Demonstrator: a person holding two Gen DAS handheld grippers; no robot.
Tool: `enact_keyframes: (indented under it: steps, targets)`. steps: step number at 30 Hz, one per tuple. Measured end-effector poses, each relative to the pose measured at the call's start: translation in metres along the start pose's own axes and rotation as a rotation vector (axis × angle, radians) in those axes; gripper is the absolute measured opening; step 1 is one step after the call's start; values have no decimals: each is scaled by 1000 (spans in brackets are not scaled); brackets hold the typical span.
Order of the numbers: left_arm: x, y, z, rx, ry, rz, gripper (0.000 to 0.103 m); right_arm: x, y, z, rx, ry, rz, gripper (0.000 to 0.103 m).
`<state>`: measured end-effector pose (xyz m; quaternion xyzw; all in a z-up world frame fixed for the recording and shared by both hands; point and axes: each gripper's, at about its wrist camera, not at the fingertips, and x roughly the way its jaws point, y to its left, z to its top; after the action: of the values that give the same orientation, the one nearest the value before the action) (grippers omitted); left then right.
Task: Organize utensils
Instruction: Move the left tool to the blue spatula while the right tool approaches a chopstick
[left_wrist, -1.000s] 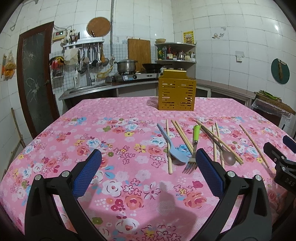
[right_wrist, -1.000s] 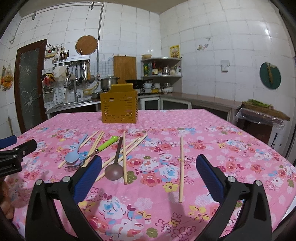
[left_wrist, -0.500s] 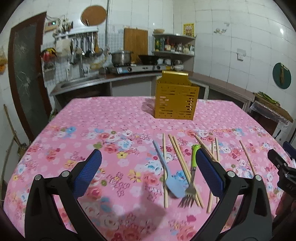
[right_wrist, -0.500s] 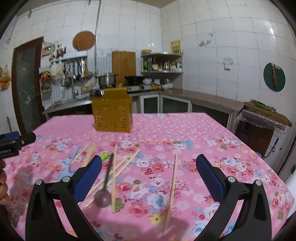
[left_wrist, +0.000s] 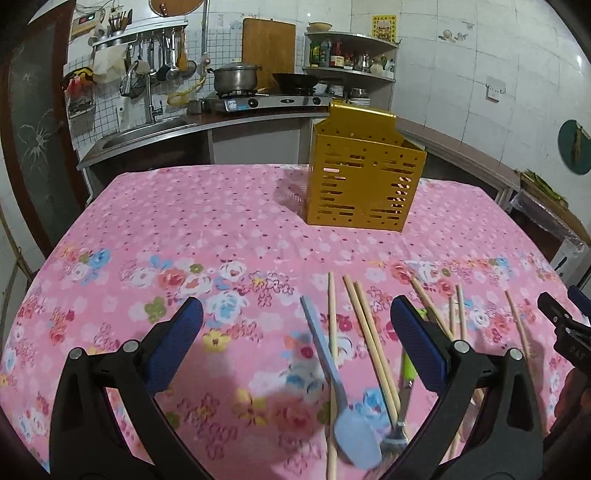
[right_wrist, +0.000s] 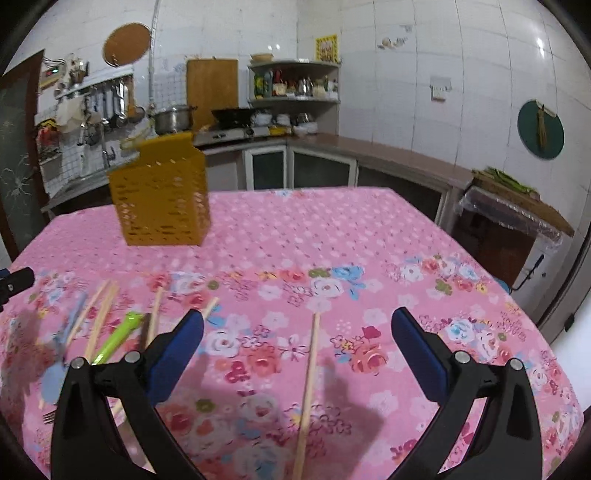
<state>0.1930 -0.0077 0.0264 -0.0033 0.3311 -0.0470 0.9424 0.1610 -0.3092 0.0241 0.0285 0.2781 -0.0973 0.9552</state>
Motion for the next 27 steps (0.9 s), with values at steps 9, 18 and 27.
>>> enact_keyframes:
  steps: [9,18,27]
  targets:
    - [29,0,6,-11,20,-13,98,25,-7,-5,-4,71,-35,99]
    - [52,9,1,-50,95,-21,78,50,-8,-11,-25,171,-59,73]
    - [73,12,-6,-63,185,-41,61,68,-19,-17,34,266,-40,50]
